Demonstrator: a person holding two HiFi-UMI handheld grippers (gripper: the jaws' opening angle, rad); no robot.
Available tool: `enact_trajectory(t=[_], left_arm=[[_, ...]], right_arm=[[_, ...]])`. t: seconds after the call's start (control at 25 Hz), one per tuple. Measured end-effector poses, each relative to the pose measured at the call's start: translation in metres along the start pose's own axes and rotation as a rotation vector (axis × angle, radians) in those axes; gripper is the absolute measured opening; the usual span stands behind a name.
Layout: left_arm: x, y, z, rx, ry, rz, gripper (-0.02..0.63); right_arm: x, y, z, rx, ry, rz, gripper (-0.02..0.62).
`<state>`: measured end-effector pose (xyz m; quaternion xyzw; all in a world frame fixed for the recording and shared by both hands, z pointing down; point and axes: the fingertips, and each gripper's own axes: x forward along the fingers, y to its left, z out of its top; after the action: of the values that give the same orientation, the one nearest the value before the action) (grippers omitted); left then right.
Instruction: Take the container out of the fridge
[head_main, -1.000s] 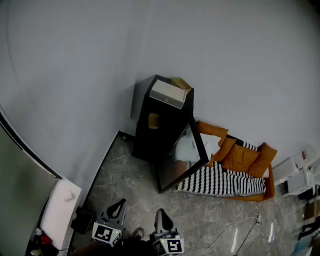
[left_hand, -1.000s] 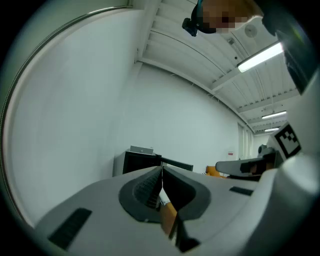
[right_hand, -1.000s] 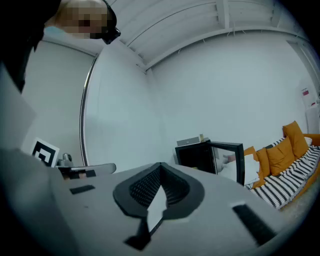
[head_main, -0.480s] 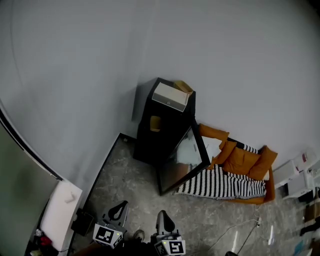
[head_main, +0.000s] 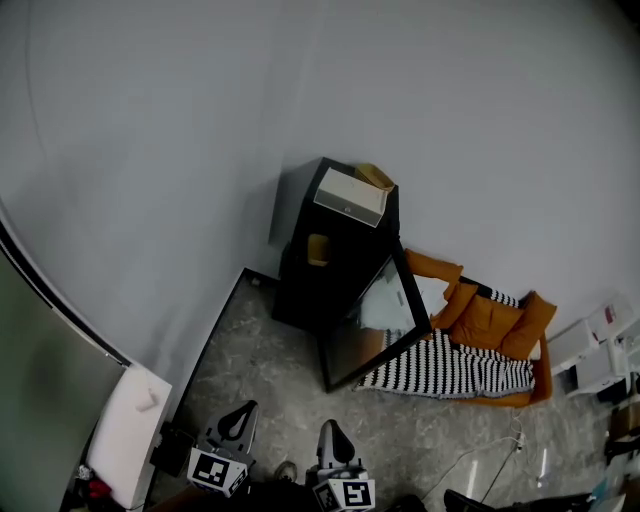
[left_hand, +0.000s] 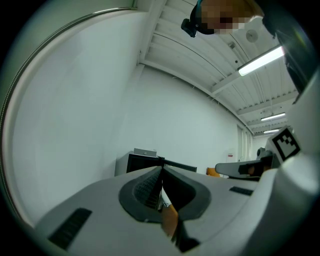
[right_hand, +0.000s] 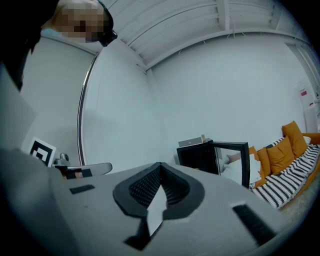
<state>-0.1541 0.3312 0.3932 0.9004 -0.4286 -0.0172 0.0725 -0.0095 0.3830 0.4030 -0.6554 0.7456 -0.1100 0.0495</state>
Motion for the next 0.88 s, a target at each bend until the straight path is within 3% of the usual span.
enact_trajectory(t=[0.52,0.88], left_arm=[[-0.008,0.046,0.003,-0.012,0.001,-0.068,0.005],[0.028,0.061,-0.006,-0.016,0.015,-0.061,0.005]], right_arm=[[0.035,0.042,-0.013,0.017,-0.016,-0.044,0.0],[0.072,0.025,-0.018,0.027,-0.018,-0.036,0.0]])
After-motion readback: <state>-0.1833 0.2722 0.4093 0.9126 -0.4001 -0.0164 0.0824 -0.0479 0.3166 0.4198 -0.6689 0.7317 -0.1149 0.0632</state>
